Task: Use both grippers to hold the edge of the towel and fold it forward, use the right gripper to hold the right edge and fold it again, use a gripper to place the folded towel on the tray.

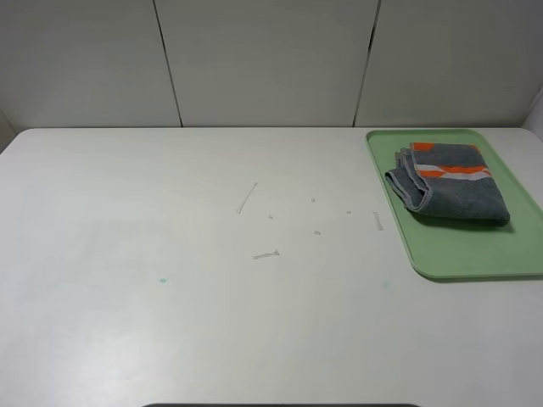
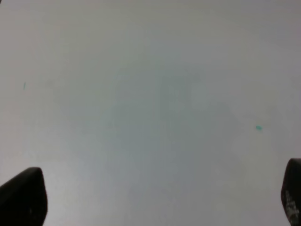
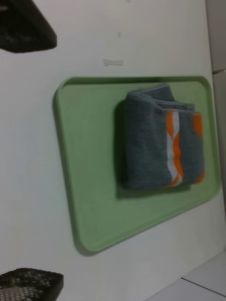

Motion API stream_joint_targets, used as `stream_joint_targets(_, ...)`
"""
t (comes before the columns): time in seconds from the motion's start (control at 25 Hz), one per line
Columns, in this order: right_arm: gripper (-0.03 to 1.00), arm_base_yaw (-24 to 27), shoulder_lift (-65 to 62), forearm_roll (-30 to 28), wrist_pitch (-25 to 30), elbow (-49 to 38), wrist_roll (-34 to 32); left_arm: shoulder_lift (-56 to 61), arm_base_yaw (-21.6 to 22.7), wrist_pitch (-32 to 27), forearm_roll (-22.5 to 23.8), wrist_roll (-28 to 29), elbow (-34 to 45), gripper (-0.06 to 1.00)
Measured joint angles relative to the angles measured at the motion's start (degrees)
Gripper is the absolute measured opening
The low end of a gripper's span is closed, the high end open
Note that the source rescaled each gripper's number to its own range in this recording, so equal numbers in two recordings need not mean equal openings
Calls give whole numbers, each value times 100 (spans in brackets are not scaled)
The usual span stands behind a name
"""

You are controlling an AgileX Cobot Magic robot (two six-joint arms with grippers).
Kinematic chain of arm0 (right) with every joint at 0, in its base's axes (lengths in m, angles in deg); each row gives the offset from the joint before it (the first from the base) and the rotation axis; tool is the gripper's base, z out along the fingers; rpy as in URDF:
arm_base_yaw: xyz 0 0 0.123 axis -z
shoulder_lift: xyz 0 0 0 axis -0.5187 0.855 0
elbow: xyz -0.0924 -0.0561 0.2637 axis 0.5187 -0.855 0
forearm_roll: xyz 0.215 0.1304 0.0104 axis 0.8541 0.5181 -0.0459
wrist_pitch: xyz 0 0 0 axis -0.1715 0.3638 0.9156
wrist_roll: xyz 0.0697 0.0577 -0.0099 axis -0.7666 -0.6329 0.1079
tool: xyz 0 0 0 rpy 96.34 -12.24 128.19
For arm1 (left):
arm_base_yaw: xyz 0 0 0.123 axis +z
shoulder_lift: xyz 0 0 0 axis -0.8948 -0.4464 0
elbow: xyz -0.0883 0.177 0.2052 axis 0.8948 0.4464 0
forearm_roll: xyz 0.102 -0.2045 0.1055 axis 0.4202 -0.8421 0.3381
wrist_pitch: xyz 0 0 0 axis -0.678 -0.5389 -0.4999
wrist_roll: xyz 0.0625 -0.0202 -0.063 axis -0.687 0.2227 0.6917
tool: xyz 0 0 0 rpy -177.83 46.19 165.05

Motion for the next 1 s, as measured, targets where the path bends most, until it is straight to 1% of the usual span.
stream_joint_targets(0.08,100,19,0,0,-144,-93,0,0,0,0,0,0,0,100)
stream_joint_targets(0.24,100,19,0,0,-210,-131,6,0,0,0,0,0,0,100)
stream_joint_targets(1.0,100,19,0,0,-217,-131,25,0,0,0,0,0,0,100)
